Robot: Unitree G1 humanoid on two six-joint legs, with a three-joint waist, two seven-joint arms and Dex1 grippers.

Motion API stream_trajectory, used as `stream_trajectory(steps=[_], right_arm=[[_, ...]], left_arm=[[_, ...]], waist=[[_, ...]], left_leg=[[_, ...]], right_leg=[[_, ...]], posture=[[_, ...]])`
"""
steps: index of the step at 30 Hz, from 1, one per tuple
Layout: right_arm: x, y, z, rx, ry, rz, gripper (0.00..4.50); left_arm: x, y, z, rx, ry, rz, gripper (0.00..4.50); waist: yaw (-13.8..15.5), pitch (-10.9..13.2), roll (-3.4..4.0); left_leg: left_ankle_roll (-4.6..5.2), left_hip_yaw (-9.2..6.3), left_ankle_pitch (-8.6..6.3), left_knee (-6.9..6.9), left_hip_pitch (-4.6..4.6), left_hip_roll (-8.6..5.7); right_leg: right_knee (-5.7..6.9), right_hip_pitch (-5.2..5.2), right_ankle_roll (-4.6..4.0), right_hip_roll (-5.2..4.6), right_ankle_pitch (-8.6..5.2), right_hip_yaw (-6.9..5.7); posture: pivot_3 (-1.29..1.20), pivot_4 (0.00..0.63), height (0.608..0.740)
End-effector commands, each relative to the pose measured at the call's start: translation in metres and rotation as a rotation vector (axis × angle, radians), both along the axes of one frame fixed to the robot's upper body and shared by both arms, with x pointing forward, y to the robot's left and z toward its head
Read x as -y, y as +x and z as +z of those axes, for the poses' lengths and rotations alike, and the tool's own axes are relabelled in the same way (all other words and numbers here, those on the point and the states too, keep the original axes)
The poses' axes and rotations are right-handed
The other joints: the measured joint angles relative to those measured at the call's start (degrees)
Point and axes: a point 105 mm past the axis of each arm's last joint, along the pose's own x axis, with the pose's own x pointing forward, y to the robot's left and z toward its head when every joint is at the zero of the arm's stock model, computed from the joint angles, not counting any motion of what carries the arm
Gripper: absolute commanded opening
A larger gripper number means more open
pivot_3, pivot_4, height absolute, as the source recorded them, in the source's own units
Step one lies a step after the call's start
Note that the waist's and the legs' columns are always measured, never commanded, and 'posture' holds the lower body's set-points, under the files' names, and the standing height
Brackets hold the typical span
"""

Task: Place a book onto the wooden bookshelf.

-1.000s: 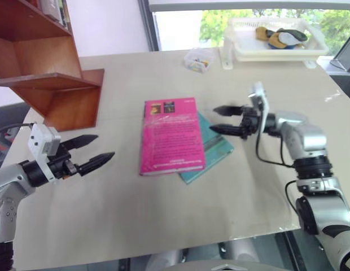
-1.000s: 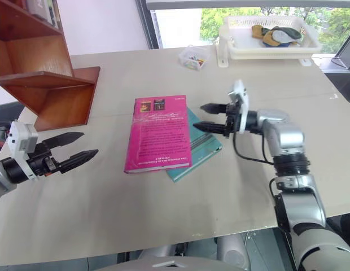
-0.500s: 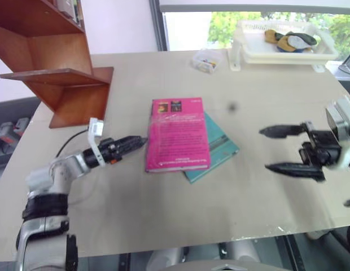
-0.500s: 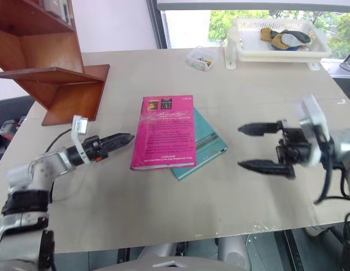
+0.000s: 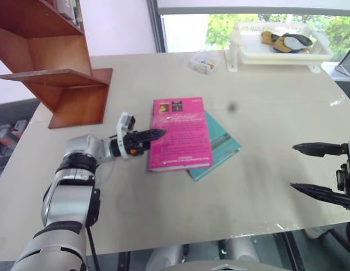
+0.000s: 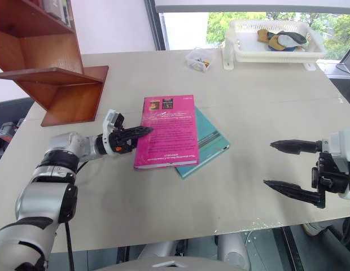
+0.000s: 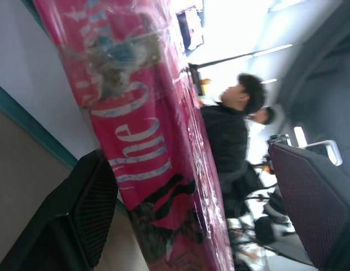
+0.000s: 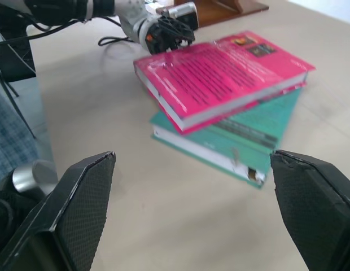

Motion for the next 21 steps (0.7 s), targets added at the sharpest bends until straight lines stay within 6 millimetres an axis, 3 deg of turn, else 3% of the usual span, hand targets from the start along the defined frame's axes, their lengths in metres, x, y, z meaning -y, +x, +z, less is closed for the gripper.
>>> stream_trajectory(steps=[1, 4, 5, 7, 8, 11, 21], right_arm=[[0.002, -0.005, 0.013, 0.069, -0.012, -0.013, 4.50], [0.008, -0.006, 0.013, 0.068, -0.013, -0.038, 4.50], [0.009, -0.006, 0.013, 0.068, -0.016, -0.044, 4.50], [0.011, -0.006, 0.012, 0.066, -0.020, -0.051, 4.50], [0.010, -0.006, 0.012, 0.066, -0.019, -0.052, 4.50], [0.011, -0.006, 0.012, 0.066, -0.016, -0.054, 4.50], [0.013, 0.002, 0.010, 0.065, -0.022, -0.045, 4.50]], left_arm=[[0.006, 0.003, 0.011, 0.008, -0.060, -0.027, 4.38], [0.009, 0.003, 0.010, -0.022, -0.076, -0.027, 3.74], [0.009, 0.003, 0.010, -0.024, -0.076, -0.027, 3.16], [0.009, 0.002, 0.008, -0.031, -0.072, -0.029, 2.41], [0.008, 0.001, 0.007, -0.038, -0.075, -0.029, 1.79], [0.003, -0.003, 0.004, -0.057, -0.067, -0.028, 0.63], [-0.014, -0.017, -0.008, -0.013, -0.031, -0.019, 0.46]], waist=[[0.1, 0.0, -0.05], [0.2, 0.0, -0.08], [0.2, 0.1, -0.08], [0.3, 0.1, -0.10], [0.3, 0.1, -0.10], [0.3, 0.1, -0.10], [-0.1, 0.1, -0.09]], left_leg=[[0.00, 0.00, 0.00, 0.00, 0.00, 0.00], [0.01, -0.01, -0.01, 0.00, -0.02, 0.00], [0.02, -0.02, -0.01, 0.00, -0.03, 0.00], [0.03, -0.01, -0.02, 0.00, -0.03, 0.01], [0.03, -0.01, -0.02, 0.00, -0.03, 0.01], [0.03, -0.01, -0.02, 0.00, -0.02, 0.02], [0.02, 0.00, -0.02, 0.00, 0.02, 0.05]], right_leg=[[0.00, 0.00, 0.00, 0.00, 0.00, 0.00], [0.00, -0.02, 0.00, -0.01, 0.00, 0.00], [0.00, -0.02, 0.00, -0.02, 0.00, 0.01], [0.00, -0.02, 0.00, -0.02, 0.00, 0.02], [0.00, -0.02, 0.00, -0.03, 0.00, 0.02], [0.01, -0.02, 0.00, -0.04, 0.00, 0.04], [0.02, -0.03, 0.00, -0.27, 0.00, 0.10]], posture=[[0.00, 0.150, 0.740], [0.00, 0.150, 0.740], [0.00, 0.150, 0.740], [0.00, 0.150, 0.740], [0.00, 0.150, 0.740], [0.00, 0.150, 0.740], [0.00, 0.150, 0.740]])
